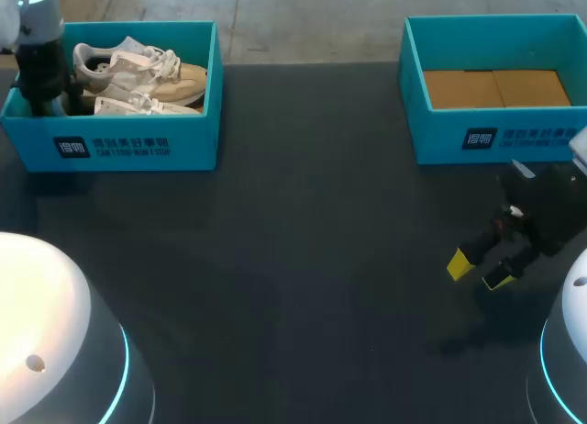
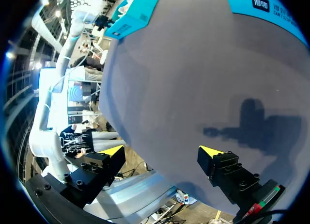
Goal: Take the shoe out of the shoebox, open the shoe tongue, remove and reinsert the insole, then place the shoe into the shoebox
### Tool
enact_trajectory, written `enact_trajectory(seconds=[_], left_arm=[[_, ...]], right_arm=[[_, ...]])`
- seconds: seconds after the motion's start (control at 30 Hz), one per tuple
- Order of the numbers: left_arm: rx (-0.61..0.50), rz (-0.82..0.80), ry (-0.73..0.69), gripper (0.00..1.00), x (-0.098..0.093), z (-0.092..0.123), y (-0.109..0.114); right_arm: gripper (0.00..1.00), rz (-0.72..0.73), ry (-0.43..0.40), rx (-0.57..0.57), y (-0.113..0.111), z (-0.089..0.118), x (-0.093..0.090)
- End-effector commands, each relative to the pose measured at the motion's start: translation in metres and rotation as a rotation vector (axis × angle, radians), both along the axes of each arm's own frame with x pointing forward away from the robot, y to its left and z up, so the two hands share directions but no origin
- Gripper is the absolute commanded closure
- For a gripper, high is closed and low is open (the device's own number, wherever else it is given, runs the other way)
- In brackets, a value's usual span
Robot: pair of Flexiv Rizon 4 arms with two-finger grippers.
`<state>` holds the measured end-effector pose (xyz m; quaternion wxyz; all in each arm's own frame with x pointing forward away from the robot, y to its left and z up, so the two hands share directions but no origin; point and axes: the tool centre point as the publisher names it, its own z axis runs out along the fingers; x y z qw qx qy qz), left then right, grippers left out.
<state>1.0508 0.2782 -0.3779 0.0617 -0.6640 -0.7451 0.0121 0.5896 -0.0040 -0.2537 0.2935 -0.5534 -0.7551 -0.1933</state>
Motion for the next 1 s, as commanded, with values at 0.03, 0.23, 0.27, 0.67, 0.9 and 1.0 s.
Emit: enact_trajectory(seconds=[0.03, 0.23, 0.27, 0.67, 0.9, 1.0], left_arm=[[0.001, 0.006, -0.008, 0.49, -0.003, -0.001, 0.001], [0.03, 0.009, -0.022, 1.0, -0.002, -0.006, 0.002], [0.03, 0.008, -0.023, 1.0, -0.002, -0.006, 0.002], [0.023, 0.022, -0.038, 1.0, 0.003, -0.002, 0.003], [-0.004, 0.034, -0.061, 1.0, 0.012, 0.014, 0.006], [-0.007, 0.036, -0.073, 1.0, 0.017, 0.019, 0.007]], right_arm=[[0.0, -0.002, -0.001, -0.003, 0.0, 0.0, -0.001], [0.0, -0.002, -0.001, -0.003, 0.0, 0.0, -0.001], [0.0, -0.002, -0.001, -0.003, 0.0, 0.0, -0.001], [0.0, -0.002, -0.001, -0.003, 0.0, 0.0, -0.001], [0.0, -0.002, -0.001, -0.003, 0.0, 0.0, -0.001], [0.0, -0.002, -0.001, -0.003, 0.0, 0.0, -0.001]])
